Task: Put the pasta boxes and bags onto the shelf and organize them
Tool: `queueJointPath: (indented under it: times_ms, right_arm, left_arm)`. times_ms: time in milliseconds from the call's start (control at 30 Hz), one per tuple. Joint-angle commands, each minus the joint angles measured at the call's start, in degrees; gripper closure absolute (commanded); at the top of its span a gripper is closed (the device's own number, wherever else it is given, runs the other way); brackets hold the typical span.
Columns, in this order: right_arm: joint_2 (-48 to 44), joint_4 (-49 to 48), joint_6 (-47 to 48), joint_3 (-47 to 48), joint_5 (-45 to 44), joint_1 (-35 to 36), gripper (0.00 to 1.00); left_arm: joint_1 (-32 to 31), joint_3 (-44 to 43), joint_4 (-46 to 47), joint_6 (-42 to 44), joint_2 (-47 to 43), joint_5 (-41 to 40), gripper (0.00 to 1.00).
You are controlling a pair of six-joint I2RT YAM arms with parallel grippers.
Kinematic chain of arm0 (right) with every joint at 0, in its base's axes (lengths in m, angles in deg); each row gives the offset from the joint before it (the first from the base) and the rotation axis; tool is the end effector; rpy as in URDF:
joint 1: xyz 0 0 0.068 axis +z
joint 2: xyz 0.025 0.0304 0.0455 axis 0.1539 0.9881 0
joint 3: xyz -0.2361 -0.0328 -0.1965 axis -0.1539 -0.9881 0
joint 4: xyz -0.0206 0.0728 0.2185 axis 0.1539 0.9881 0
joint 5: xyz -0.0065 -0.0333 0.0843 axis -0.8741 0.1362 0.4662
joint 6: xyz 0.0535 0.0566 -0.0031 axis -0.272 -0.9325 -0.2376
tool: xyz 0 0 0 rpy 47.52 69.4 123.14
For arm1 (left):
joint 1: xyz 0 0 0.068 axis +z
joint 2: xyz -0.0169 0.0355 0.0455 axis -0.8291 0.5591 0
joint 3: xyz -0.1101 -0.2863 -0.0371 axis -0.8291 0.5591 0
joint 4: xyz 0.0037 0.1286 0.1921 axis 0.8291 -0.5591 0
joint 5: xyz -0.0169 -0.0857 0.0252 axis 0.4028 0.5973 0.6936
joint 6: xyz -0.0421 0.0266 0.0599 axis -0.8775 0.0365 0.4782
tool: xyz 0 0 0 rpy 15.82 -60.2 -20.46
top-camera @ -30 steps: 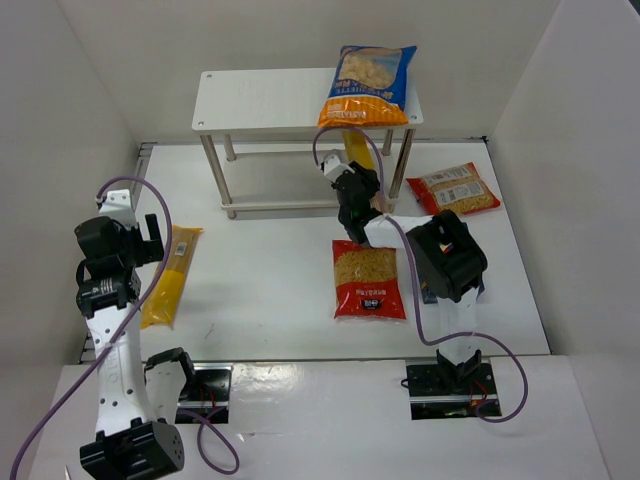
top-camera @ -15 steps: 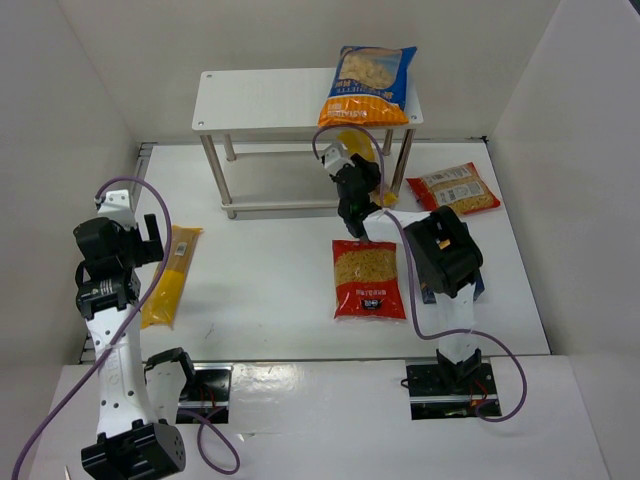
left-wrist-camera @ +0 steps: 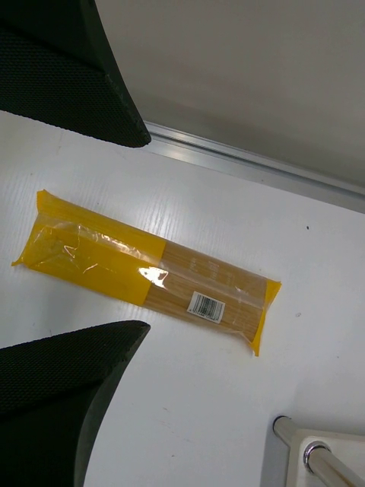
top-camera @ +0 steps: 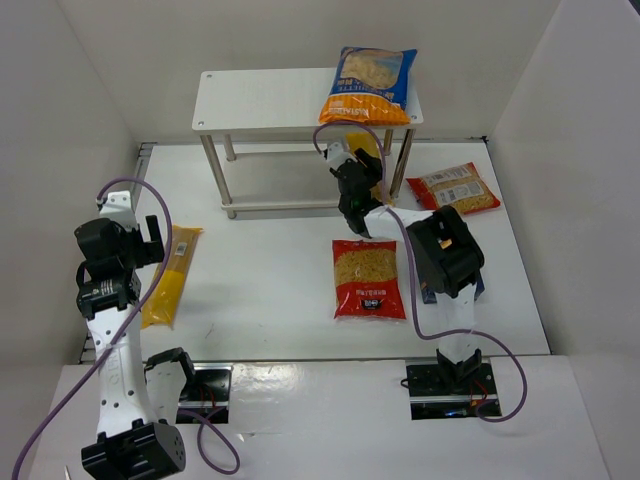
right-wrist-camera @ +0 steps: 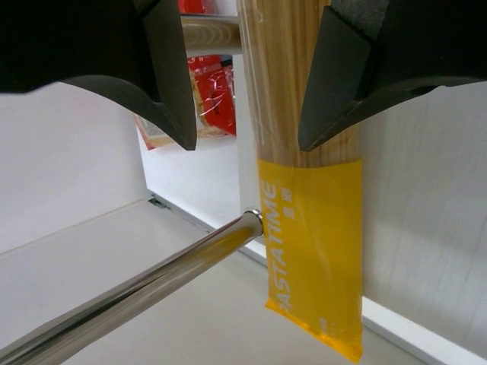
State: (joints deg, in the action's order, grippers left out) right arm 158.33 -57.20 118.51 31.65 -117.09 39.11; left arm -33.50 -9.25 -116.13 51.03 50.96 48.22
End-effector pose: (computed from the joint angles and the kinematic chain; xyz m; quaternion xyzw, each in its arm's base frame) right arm 0.4336 0.2007 0.2596 -0.2161 0.7070 -0.3331 0.5853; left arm 0.1296 0.0539 0.3364 -0.1334 0.8276 0.1278 0.5300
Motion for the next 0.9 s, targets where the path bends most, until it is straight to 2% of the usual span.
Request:
queueJointPath:
  times_ms: [0,67,267,367,400,467,533,567,700,800,833,867]
  right_arm:
    - [-5.0,3.65,-7.85,3.63,-0.22,-0.03,0.36]
    - [-7.2,3.66,-8.38,-0.22,0.31,1.46,0.31]
    - [-17.04,5.59,-10.22,-10.16,0.93,7.09,0.29]
    - [-23.72,12.16,-14.34,-12.19,5.13,9.46,0.28]
    - [-25.56,17.84,-15.49,-12.71,7.06,9.47,0.28]
    - [-31.62,23.06,-18.21,-13.25,13.36,10.17,0.26]
    - [-37.67,30.01,-20.15,-14.04,15.86,10.17,0.24]
    - [-39.54,32.2,-20.16,-14.56,17.78,10.17,0.21]
    - [-47.01,48.6,-24.1,-12.72,18.59,10.17,0.16]
    - [-53.25,55.76,-27.7,-12.19,20.26,10.17,0.13]
    - [-54.92,59.35,-27.72,-12.97,22.09,8.95,0.11]
    - [-58.5,60.77,-27.72,-14.03,28.46,4.24,0.11]
  left_arm:
    - [0.44,0.14,1.8,0.17,-0.81,0.63,0.0]
    - [0.44,0.14,1.8,0.17,-0.81,0.63,0.0]
    - [0.44,0.14,1.8,0.17,-1.34,1.15,0.0]
    - [0.44,0.14,1.8,0.17,-1.86,1.15,0.0]
    - [0.44,0.14,1.8,0.17,-1.87,1.15,0.0]
    - [0.44,0.14,1.8,0.17,-1.87,1.67,0.0]
    - [0.44,0.14,1.27,0.17,-1.87,1.68,0.0]
    - [0.44,0.14,1.27,0.17,-1.87,2.29,0.0]
    - [0.44,0.14,0.67,0.69,-1.87,2.82,0.0]
    - [0.44,-0.39,0.66,0.69,-1.34,2.82,0.0]
    - [0.44,-0.39,0.14,0.69,-1.34,2.82,0.0]
    - [0.44,-0.39,0.13,0.69,-1.34,3.34,0.0]
